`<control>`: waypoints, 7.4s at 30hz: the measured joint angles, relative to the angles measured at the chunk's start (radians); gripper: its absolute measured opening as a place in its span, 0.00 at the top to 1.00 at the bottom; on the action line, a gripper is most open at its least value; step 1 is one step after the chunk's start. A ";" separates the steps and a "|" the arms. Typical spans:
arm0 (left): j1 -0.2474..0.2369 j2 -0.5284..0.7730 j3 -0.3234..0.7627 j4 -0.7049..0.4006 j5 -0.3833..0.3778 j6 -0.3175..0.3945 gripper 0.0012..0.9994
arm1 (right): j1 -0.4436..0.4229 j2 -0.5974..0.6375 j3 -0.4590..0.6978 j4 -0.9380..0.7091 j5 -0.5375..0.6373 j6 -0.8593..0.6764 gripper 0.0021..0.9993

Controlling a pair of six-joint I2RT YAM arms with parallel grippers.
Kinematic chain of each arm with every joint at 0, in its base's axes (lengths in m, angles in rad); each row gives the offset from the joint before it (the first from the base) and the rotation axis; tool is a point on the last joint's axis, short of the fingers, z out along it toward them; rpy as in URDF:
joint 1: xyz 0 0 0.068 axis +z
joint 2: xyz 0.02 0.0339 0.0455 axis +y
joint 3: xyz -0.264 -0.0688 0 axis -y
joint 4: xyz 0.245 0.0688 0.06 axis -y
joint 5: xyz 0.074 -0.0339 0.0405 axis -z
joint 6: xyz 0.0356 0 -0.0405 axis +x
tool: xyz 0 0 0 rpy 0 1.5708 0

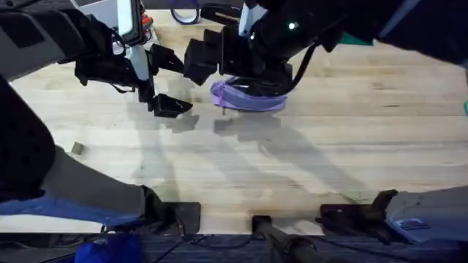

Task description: Unzip the bag, pick up the pens from the table one at a time and place them inside, then zip the bag closed.

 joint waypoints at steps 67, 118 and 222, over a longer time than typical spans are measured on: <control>0.000 0.004 0.000 0.020 0.010 0.004 0.01 | 0.051 0.352 -0.012 0.246 0.309 0.328 0.58; 0.000 0.004 0.000 0.020 0.010 0.004 0.01 | 0.047 0.149 -0.014 0.475 0.389 0.187 0.97; 0.268 0.004 0.000 -0.012 0.119 0.004 0.01 | -0.097 0.326 -0.014 0.384 -0.033 -1.090 0.00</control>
